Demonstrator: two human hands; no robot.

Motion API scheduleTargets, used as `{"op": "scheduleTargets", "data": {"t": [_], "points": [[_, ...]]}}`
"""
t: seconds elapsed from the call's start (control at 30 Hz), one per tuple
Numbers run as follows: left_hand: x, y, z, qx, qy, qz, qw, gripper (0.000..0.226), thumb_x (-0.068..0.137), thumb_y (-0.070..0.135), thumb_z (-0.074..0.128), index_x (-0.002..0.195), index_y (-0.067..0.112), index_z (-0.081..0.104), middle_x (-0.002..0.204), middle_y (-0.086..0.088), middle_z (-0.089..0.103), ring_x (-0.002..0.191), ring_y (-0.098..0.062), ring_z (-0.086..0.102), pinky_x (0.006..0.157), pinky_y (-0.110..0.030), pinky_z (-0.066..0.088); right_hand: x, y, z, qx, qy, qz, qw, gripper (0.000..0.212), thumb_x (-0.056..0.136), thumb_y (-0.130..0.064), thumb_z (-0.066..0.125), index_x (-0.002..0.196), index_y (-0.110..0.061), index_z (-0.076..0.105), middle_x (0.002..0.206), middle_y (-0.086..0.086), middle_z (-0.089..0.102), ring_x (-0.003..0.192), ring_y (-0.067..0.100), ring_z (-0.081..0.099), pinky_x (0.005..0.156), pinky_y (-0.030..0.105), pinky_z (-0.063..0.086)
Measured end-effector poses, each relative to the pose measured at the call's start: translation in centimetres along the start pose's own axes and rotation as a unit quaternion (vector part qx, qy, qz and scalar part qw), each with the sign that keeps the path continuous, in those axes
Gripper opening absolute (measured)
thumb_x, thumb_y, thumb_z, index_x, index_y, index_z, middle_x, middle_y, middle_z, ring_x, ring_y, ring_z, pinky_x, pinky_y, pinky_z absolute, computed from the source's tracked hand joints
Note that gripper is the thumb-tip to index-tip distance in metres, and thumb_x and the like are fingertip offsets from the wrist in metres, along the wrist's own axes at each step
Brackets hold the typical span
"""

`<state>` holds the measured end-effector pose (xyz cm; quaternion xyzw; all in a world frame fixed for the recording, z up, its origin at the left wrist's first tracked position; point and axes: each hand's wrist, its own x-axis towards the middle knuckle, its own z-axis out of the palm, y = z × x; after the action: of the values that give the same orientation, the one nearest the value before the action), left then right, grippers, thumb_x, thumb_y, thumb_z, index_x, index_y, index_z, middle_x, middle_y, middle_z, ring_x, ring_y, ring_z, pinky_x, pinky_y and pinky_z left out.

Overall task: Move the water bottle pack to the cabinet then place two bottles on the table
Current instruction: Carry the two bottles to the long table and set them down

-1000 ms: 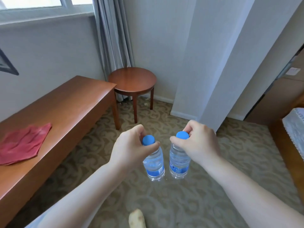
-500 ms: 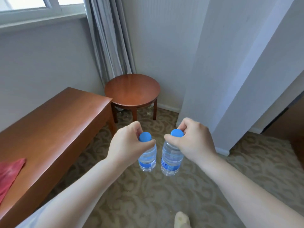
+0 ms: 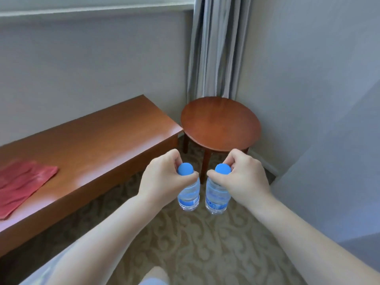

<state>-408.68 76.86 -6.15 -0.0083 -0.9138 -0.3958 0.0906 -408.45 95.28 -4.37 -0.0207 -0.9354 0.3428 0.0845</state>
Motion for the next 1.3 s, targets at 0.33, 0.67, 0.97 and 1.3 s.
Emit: {"op": "scheduleTargets", "data": {"t": [0.33,0.67,0.97,1.3], "points": [[12.1,-6.6,-0.6,0.058,0.031,-0.057,0.996,0.041,0.063,0.042,0.079,0.064,0.019,0.045,0.056,-0.001,0.057,0.052,-0.018,0.048,0.048,-0.035,0.043,15.2,-2.8,8.2,0.028,-0.068,-0.087,0.994,0.036,0.060,-0.043,0.076,0.059,-0.021,0.047,0.051,-0.005,0.056,0.052,0.012,0.053,0.044,0.023,0.032],[24.1,-11.5,-3.3,0.051,0.109,-0.151,0.981,0.040,0.063,0.035,0.081,0.066,0.011,0.050,0.058,-0.003,0.056,0.053,-0.017,0.042,0.050,-0.039,0.041,30.2,-7.5,14.4,0.049,-0.121,-0.131,0.983,0.037,0.062,-0.044,0.075,0.061,-0.020,0.048,0.056,-0.007,0.055,0.055,0.006,0.051,0.045,0.023,0.031],[33.7,-15.9,-4.0,0.093,0.172,-0.255,0.947,0.040,0.063,0.040,0.078,0.068,0.013,0.050,0.056,0.002,0.054,0.054,-0.018,0.044,0.050,-0.033,0.037,43.0,-10.7,21.1,0.037,-0.215,-0.241,0.945,0.035,0.062,-0.044,0.072,0.067,-0.018,0.051,0.059,-0.006,0.060,0.058,0.014,0.056,0.046,0.024,0.036],[40.7,-23.4,-7.3,0.107,0.186,-0.343,0.915,0.037,0.064,0.041,0.073,0.075,0.015,0.048,0.064,0.003,0.056,0.058,-0.018,0.047,0.052,-0.032,0.037,51.7,-15.5,30.1,0.006,-0.292,-0.258,0.921,0.033,0.063,-0.045,0.071,0.073,-0.019,0.054,0.066,-0.010,0.058,0.063,0.010,0.055,0.047,0.026,0.038]]}}
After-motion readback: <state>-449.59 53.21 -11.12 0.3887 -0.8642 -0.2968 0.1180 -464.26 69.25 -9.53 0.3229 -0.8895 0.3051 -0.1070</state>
